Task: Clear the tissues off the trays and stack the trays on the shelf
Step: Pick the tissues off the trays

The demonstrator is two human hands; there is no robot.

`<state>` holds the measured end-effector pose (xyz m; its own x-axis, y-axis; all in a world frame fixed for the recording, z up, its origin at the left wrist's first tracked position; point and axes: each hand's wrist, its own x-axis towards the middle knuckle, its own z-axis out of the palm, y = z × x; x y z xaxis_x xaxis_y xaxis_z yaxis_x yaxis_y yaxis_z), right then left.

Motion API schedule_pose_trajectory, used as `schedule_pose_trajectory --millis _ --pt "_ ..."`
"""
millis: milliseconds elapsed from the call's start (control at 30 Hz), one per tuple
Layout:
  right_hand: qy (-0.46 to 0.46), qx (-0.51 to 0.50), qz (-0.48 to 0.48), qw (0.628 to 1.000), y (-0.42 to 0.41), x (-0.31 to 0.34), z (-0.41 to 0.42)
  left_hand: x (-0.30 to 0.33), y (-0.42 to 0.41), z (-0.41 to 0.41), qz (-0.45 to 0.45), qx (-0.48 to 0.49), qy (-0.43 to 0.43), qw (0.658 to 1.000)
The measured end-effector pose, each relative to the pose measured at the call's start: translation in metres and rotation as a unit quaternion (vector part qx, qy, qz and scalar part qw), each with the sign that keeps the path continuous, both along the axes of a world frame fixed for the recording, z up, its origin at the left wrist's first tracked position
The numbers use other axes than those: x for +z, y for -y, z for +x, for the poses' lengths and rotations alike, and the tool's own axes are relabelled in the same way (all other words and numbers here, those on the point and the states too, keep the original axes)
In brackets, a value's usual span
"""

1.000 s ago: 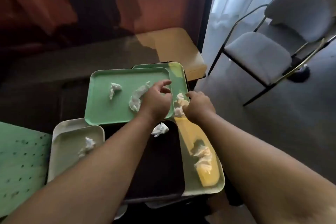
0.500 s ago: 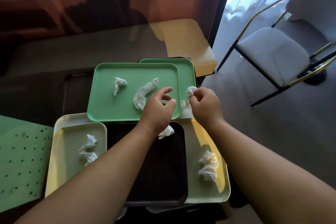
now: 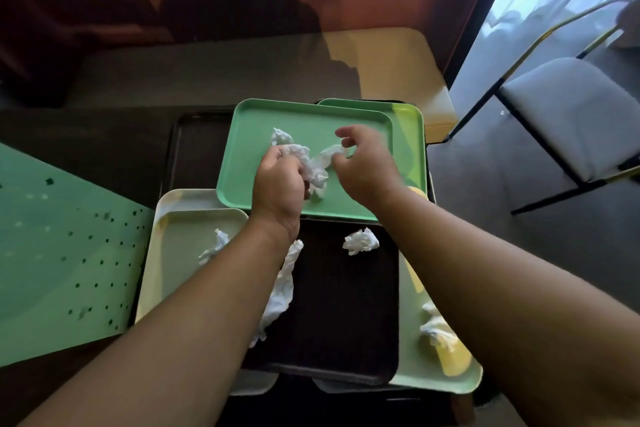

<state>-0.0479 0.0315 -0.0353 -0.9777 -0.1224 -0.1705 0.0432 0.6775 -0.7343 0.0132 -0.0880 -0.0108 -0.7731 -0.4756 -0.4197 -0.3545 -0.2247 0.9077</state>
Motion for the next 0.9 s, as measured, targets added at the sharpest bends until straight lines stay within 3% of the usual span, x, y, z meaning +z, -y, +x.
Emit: schedule_pose_trajectory --millis 133,200,333,433,667,767,833,900 --pt "0.035 0.136 0.22 0.965 0.016 -0.023 -0.011 0.001 0.018 0.012 0.044 0.012 0.008 0.999" --pt "0.027 0.174 0.259 0.95 0.014 -0.031 -0.01 0.002 0.025 0.015 0.024 0.017 0.025 0.999" --pt "0.026 0.122 0.065 0.99 0.024 -0.026 0.006 -0.001 0.04 0.02 -0.027 0.035 0.062 0.997" --pt "0.03 0.084 -0.091 0.992 0.049 -0.005 0.035 -0.005 0.044 0.02 -0.031 0.011 0.074 0.997" --pt "0.062 0.085 -0.178 0.978 0.082 0.007 0.04 -0.001 0.056 0.016 -0.023 0.013 0.042 0.999" --pt "-0.04 0.076 -0.032 0.996 0.085 0.001 0.014 -0.004 0.069 0.021 -0.073 0.025 0.043 0.996" --pt "-0.042 0.111 0.053 0.991 0.092 -0.008 -0.005 -0.008 0.079 0.027 -0.148 0.02 0.051 0.987" --pt "-0.023 0.157 0.119 0.98 0.101 -0.022 -0.021 -0.014 0.085 0.035 -0.163 0.027 0.047 0.985"
